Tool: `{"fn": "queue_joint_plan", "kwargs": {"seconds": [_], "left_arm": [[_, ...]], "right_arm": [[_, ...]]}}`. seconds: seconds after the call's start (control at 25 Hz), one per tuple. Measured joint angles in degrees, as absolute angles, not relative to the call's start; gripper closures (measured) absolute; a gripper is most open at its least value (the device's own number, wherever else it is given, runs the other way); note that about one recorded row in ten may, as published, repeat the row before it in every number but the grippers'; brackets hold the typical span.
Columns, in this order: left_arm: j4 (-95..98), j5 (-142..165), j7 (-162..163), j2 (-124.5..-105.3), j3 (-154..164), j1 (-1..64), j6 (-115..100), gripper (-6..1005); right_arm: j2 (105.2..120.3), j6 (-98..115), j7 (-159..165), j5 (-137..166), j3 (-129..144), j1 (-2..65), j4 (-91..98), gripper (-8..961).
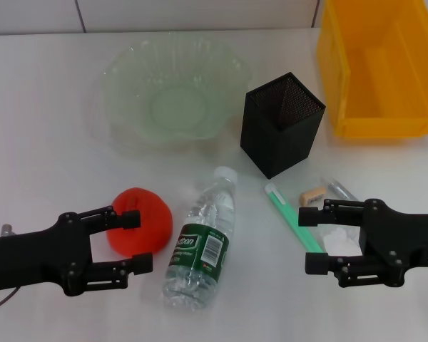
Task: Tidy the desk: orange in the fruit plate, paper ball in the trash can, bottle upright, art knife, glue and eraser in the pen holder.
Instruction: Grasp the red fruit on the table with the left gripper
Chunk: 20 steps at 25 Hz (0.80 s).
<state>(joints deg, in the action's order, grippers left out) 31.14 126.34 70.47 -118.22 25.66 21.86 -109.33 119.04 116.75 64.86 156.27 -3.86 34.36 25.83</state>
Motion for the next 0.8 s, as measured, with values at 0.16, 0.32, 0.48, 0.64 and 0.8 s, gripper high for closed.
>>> {"fn": "queue_joint_plan", "kwargs": {"seconds": [0.16,0.32,0.48,0.64,0.8], "left_arm": [[31.1,126.5,70.4,-118.19,25.9,21.9,-109.4,176],[30.7,126.5,69.9,-118.06,26.3,21.9,-109.3,185],[30.6,126.5,69.9,-117.77,26.3,22.1,-109.9,194],[30.6,126.4,70.4,-117.59,26.2,22.3,-110.2,203],[30.6,126.3,70.3,-117.77,26.2,22.5,-110.1,212]], "right_arm": [[119.02,116.7,64.9,156.3,-3.9,34.3,25.8,183],[119.00,116.8,64.9,156.3,-3.9,34.2,25.8,183],[119.00,116.9,65.0,156.3,-3.9,34.3,25.8,184],[118.93,117.1,65.0,156.3,-3.9,34.4,25.8,184],[118.91,117.1,65.0,156.3,-3.9,34.5,25.8,184]]}}
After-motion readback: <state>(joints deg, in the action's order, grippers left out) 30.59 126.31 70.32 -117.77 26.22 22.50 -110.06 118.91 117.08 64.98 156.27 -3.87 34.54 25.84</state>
